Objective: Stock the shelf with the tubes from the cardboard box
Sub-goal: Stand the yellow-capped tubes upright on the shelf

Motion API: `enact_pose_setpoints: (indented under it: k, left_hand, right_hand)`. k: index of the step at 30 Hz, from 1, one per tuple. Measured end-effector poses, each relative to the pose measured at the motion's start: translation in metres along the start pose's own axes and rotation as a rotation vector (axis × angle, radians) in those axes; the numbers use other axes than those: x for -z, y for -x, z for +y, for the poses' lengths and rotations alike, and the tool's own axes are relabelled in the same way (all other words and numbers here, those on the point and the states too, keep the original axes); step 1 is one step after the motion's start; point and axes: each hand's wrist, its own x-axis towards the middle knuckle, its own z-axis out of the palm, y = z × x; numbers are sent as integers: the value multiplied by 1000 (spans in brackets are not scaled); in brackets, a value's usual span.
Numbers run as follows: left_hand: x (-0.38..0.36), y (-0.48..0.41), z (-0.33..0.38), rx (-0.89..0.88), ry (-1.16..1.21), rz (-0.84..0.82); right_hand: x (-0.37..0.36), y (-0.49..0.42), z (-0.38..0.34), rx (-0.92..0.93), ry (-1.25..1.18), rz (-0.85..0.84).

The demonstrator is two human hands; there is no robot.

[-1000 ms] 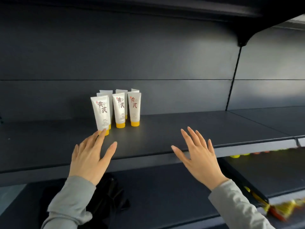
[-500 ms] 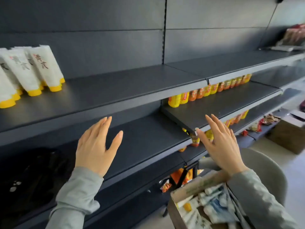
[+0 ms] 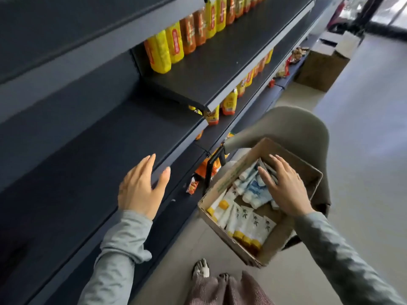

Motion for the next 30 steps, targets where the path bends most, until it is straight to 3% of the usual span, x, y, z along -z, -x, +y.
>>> enact_pose_setpoints:
  k: [13,20,30]
  left_hand:
    - [-101,-70,-9,-196,-50,-300]
    - [-155,-87,-15,-209,-64,-407]
    - [-222,-85,-15,-179,-57,-508]
  right_hand:
    - [-127,-2,65,-512,-262,-33]
    - [-184,-2,85,-638,-301,-81]
    - [-267,-15,102,-716,-336,-391]
